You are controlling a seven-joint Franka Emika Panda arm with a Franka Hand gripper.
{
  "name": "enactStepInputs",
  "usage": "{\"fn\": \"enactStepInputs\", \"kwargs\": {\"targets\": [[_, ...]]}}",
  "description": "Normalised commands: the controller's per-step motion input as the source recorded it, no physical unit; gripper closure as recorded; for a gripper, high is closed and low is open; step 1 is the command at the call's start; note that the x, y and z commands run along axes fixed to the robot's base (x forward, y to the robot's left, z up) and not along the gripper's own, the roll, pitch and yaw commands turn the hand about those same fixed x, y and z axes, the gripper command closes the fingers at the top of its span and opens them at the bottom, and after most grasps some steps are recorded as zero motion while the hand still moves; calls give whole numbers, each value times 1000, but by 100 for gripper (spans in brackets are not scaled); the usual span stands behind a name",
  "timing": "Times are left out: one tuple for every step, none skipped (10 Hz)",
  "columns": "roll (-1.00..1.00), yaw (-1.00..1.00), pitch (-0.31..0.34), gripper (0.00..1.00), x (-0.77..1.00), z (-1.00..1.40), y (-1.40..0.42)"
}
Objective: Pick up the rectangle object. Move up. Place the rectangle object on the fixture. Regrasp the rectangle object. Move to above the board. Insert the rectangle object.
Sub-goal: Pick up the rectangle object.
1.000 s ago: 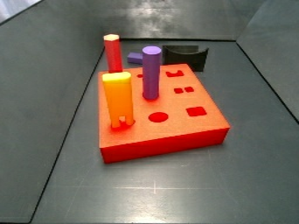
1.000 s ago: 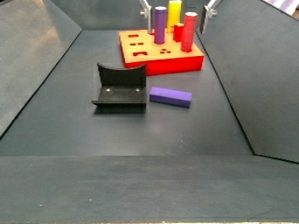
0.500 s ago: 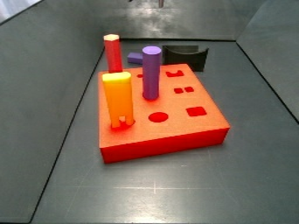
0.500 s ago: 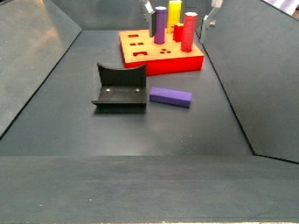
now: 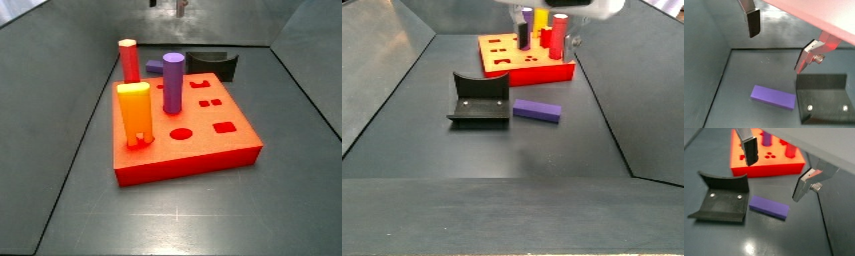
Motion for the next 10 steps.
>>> {"fn": "enactStepInputs", "kwargs": {"targets": [[0, -960, 0, 0, 11, -300, -40], [0, -857, 0, 0, 100, -263, -77], [0, -714, 3, 0, 249, -240, -114], [7, -569, 43, 0, 360, -237, -143], [10, -440, 59, 0, 483, -234, -174], [0, -757, 0, 0, 237, -263, -109], [0, -1000, 0, 0, 0, -306, 0], [0, -1000, -1, 0, 0, -329, 0], [0, -1000, -3, 0, 0, -326, 0], [0, -1000, -6, 0, 0, -331, 0]]}}
